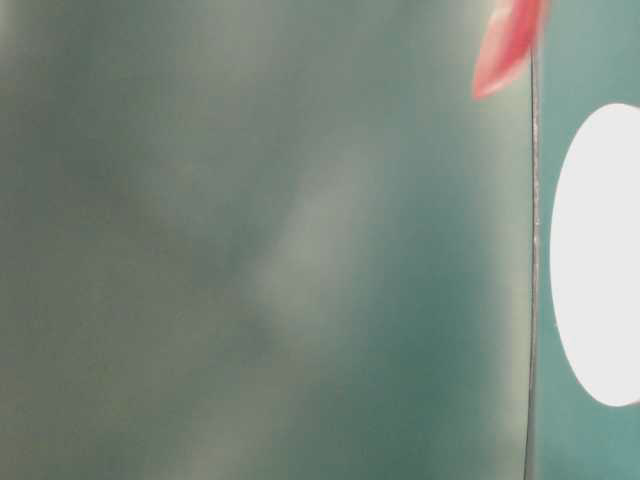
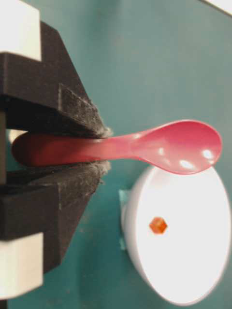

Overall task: Grip the spoon and scoop the red block from the bowl with right arm.
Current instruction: 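Lift the pink spoon out of the spoon rest toward the bowl, then tilt the spoon down into the white bowl beside the red cube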

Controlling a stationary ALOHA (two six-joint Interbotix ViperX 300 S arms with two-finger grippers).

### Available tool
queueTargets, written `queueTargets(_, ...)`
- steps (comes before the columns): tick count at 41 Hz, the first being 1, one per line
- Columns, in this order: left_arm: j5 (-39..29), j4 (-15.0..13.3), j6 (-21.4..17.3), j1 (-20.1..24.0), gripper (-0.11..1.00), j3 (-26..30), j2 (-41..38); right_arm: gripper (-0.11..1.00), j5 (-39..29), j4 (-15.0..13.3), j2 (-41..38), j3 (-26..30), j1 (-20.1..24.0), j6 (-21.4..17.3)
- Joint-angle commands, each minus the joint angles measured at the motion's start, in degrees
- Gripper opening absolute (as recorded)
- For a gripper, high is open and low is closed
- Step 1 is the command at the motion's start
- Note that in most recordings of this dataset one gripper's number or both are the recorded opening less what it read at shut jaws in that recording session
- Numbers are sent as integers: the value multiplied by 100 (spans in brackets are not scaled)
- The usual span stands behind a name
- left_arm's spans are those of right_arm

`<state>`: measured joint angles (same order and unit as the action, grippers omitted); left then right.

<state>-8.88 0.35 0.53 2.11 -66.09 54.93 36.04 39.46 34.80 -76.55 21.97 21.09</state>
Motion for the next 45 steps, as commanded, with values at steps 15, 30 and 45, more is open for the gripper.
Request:
queueTargets(15,-237,18,0,35,0,44,-35,24,-3357,-88,1011,1283,-2101,501)
queueTargets(30,-272,18,-26,53,0,44,-35,24,-4869,-817,817,2109,-2918,501)
queueTargets(45,-264,18,-18,53,0,35,-26,24,-5792,-1274,220,2804,-3059,475)
